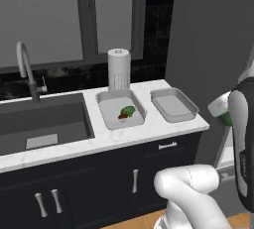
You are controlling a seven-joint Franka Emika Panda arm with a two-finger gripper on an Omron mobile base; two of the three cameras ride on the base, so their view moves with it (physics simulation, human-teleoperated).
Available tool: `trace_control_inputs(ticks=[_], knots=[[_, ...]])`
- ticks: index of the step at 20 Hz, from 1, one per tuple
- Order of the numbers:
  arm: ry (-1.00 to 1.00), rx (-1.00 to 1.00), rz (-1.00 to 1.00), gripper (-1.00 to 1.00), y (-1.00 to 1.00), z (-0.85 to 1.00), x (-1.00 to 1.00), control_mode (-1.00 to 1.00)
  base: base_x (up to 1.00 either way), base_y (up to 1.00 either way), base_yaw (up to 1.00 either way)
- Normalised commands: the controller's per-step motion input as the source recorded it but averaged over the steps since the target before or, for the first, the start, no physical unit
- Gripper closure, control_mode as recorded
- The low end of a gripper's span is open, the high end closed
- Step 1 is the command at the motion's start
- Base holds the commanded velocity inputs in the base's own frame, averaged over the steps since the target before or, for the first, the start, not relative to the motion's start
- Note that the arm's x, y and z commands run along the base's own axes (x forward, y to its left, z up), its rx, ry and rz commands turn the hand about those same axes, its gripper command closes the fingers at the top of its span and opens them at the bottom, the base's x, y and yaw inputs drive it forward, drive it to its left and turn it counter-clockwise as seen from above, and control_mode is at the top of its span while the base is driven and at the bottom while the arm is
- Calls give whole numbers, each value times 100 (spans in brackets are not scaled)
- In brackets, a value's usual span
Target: Place one broccoli and one chicken drumstick in each tupperware on the nearby counter, to pack two identical lunches.
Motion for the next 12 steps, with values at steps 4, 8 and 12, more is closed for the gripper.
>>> trace_control_inputs(ticks=[4, 8, 12], knots=[[0, -22, -16, 100, -22, -59, 100, -100, 0, 0, 0], [0, -7, -8, 100, -9, -58, 100, -100, 0, 0, 0], [0, 4, 0, 100, -2, -52, 100, -100, 0, 0, 0]])
